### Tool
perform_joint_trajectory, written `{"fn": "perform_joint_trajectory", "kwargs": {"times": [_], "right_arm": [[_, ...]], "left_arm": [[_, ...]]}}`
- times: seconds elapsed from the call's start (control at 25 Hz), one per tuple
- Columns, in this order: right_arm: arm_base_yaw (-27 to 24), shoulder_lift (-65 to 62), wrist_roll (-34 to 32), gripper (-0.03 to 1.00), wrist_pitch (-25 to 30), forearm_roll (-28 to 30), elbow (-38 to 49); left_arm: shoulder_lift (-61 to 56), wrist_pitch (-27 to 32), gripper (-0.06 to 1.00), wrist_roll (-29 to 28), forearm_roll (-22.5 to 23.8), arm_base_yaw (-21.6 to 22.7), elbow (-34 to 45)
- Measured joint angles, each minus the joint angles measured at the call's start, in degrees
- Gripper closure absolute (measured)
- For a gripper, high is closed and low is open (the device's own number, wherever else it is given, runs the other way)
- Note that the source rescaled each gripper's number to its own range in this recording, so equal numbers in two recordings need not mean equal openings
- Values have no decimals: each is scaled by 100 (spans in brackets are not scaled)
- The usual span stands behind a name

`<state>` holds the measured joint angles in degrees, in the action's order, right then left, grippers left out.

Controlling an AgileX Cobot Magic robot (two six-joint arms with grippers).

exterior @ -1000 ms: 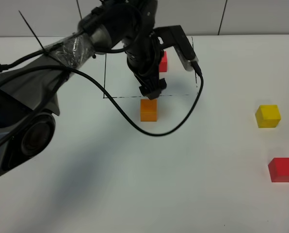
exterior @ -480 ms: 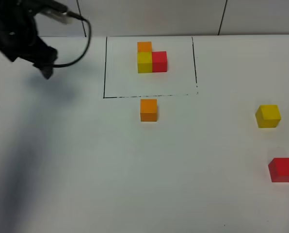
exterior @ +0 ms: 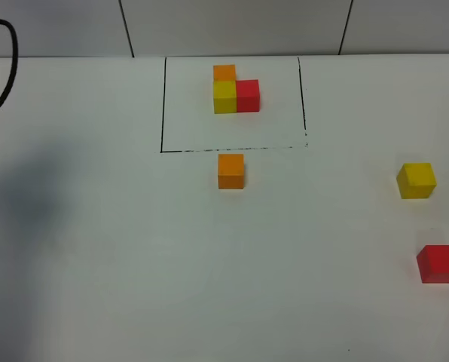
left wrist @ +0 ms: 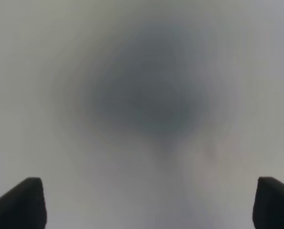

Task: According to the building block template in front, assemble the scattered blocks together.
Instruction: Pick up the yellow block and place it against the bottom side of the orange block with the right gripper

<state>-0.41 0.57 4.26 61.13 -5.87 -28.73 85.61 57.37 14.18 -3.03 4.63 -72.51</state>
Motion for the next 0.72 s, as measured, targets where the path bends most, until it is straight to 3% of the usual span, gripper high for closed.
{"fn": "perform_joint_trajectory", "kwargs": {"times": [0.28, 0.56, 0.72], "right_arm": [[0, 0, 0, 27, 0, 0, 0], [0, 0, 0, 27, 0, 0, 0], [0, 0, 0, 27, 0, 0, 0]], "left_arm": [[-2103, 358, 0, -621, 3, -155, 1395], [-4152, 228, 4, -1077, 79, -156, 2710], [-5142, 189, 5, -1156, 86, -302, 3087]]}}
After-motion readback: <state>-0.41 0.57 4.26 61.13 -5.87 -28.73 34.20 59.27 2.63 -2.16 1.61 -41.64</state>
